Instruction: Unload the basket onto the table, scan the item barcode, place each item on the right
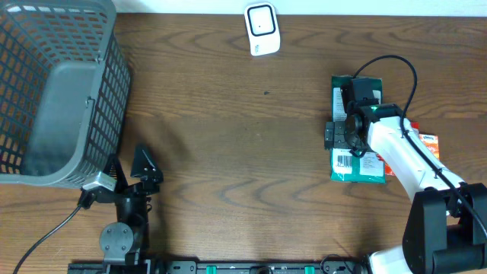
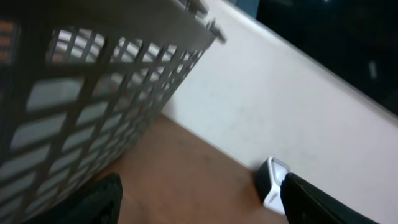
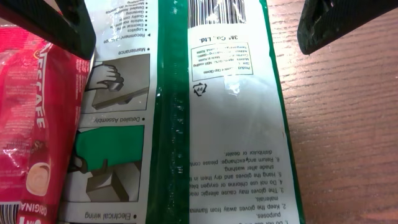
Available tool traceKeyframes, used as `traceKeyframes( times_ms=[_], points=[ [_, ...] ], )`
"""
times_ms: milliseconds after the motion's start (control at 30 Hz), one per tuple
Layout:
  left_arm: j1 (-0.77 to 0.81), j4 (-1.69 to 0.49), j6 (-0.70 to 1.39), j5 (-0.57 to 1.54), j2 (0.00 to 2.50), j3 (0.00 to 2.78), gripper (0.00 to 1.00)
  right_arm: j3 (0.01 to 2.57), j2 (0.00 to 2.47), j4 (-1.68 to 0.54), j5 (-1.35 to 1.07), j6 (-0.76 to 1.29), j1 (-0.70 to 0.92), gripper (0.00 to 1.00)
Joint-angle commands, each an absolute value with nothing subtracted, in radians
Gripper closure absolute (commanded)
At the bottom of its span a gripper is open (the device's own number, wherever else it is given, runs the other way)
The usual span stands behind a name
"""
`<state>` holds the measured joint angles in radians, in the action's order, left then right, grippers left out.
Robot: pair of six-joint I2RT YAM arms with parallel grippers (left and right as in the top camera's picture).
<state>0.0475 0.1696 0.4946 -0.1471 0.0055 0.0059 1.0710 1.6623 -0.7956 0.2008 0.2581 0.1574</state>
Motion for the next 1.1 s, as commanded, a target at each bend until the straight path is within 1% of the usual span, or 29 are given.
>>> traceKeyframes(
  times_ms=[0, 100, 233, 400, 1067],
  points=[
    [0.044, 0.084, 0.417, -0.087, 0.002, 0.004, 0.18, 1.071, 1.657, -0.796, 0.204, 0.25, 0.153, 0.01],
    [0.044, 0.0, 0.327, -0.035, 0.002, 0.004, 0.18, 1.071, 1.657, -0.796, 0.204, 0.25, 0.153, 0.01],
    [0.044, -0.044, 0.221, 0.019, 0.002, 0.004, 0.18, 1.071, 1.657, -0.796, 0.204, 0.25, 0.153, 0.01],
    [0.044, -0.071, 0.17, 0.019, 0.002, 0.004, 0.18, 1.071, 1.657, -0.796, 0.204, 0.25, 0.153, 0.01],
    [0.044, -0.071, 0.169, 0.015, 0.004, 0.004, 0.18, 1.071, 1.657, -0.796, 0.204, 0.249, 0.153, 0.01]
  ],
)
